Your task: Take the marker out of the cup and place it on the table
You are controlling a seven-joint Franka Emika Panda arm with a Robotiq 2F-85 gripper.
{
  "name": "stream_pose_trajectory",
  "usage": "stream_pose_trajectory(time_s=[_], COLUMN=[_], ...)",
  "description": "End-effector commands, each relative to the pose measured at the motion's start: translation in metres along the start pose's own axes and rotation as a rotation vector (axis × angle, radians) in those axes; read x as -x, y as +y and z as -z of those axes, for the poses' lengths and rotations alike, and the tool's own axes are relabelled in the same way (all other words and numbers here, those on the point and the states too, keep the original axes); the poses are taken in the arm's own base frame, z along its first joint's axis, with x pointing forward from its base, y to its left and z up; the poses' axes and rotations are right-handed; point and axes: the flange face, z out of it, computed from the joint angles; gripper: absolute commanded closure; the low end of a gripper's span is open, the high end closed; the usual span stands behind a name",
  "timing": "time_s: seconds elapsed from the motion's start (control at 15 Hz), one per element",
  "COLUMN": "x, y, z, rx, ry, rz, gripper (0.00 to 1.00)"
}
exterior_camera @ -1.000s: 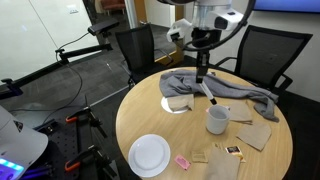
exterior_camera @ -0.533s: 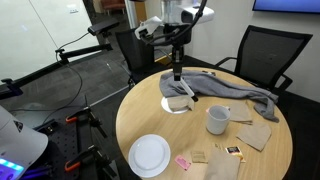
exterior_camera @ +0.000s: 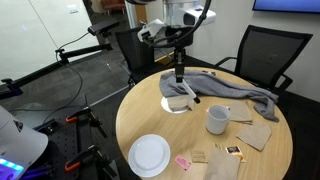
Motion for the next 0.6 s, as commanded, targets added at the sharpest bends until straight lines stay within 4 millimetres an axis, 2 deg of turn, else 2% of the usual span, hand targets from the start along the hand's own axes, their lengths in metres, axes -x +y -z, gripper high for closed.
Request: stream_pose_trajectory(time_s=[0.0, 0.53], x=[0.0, 0.023], y=[-0.015, -0.044], z=[-0.005, -0.01], rx=[0.038, 0.072], ry=[0.085, 0.185], rz=[-0.012, -0.021], gripper=[0.95, 0.95])
